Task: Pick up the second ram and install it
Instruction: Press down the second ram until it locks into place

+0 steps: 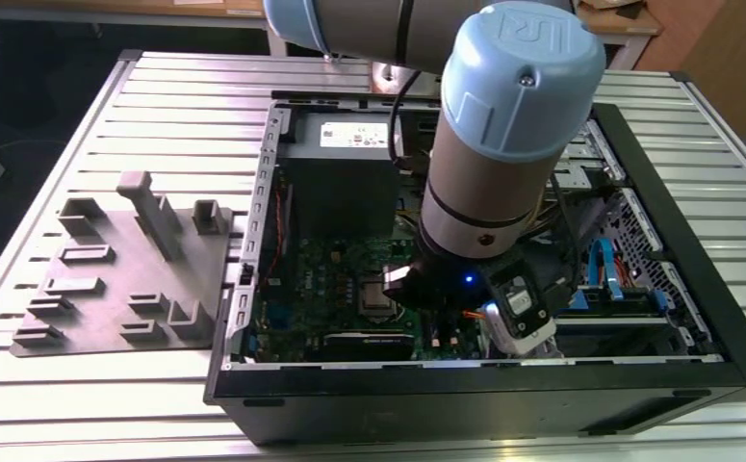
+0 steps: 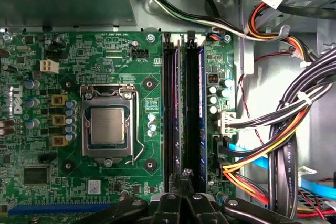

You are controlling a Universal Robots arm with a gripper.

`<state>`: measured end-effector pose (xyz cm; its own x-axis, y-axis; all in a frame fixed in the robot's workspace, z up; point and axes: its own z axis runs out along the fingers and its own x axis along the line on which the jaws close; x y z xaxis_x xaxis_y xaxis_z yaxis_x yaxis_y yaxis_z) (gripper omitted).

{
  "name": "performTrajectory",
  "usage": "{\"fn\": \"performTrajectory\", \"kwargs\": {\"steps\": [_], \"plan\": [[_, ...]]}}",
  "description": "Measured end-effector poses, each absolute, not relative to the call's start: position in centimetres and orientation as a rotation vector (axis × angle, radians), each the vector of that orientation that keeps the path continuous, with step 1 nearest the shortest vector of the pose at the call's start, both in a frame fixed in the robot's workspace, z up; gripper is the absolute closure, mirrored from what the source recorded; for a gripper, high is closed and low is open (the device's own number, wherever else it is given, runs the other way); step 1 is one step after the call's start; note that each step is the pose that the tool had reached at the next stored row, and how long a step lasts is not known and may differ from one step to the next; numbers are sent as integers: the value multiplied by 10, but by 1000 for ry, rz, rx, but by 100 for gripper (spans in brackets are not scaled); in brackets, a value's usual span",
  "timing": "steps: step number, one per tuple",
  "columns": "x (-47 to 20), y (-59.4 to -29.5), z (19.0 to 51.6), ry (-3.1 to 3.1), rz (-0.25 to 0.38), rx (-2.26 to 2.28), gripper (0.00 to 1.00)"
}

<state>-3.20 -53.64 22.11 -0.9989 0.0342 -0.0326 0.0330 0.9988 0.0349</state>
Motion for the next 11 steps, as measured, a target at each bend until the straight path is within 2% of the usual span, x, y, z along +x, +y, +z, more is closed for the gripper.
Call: {"fn": "performTrajectory", "kwargs": {"steps": [11], "plan": [[-32, -536, 216, 3107, 54, 52, 93]]}}
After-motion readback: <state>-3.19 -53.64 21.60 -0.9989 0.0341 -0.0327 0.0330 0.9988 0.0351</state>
